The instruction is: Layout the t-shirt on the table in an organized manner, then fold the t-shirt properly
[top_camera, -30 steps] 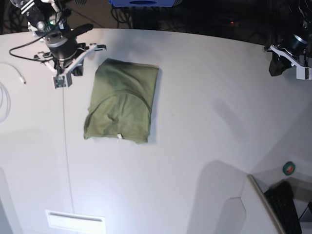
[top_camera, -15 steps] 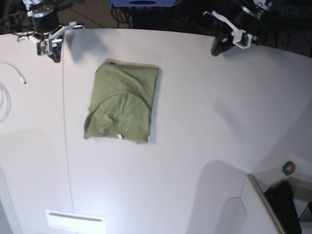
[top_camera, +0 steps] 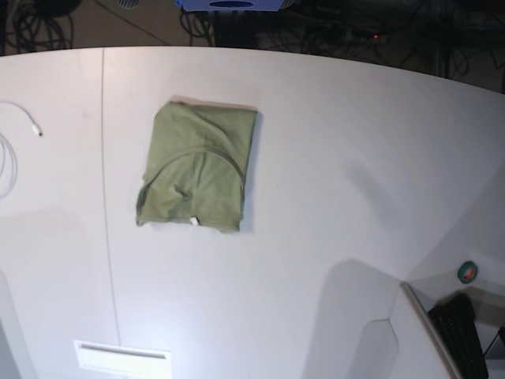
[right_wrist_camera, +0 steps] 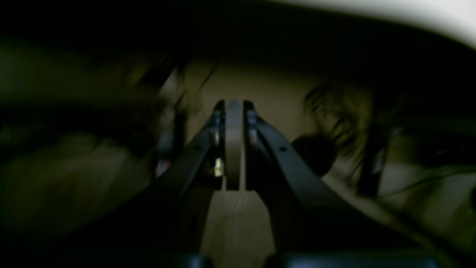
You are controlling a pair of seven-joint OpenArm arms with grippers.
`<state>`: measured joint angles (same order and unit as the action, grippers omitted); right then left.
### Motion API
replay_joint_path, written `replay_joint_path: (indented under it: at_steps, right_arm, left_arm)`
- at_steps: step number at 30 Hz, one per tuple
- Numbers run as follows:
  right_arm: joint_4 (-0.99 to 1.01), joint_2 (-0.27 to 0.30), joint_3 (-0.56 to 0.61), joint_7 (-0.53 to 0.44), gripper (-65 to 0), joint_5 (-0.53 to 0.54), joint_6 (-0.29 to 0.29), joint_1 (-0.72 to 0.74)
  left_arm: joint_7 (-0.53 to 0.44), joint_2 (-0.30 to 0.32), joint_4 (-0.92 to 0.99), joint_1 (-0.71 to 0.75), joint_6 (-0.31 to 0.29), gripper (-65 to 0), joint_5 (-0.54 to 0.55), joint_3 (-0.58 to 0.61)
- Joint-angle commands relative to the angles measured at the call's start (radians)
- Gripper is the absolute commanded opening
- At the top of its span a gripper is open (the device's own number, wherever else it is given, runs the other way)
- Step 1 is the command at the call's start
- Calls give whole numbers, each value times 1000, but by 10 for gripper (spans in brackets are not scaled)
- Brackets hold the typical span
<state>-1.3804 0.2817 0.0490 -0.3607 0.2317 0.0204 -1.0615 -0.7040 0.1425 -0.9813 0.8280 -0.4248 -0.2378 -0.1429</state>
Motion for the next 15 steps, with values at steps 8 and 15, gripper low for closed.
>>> replay_joint_path:
  at_steps: [8,15]
  right_arm:
    - [565,-29,292,85,-650,4,0,359]
    - [1171,-198,337,82,-650,4,-1,666]
  left_arm:
    - [-35,1,665,-296,8,-650,1,110]
    - [-19,-4,931,-461,151,-650,8,280]
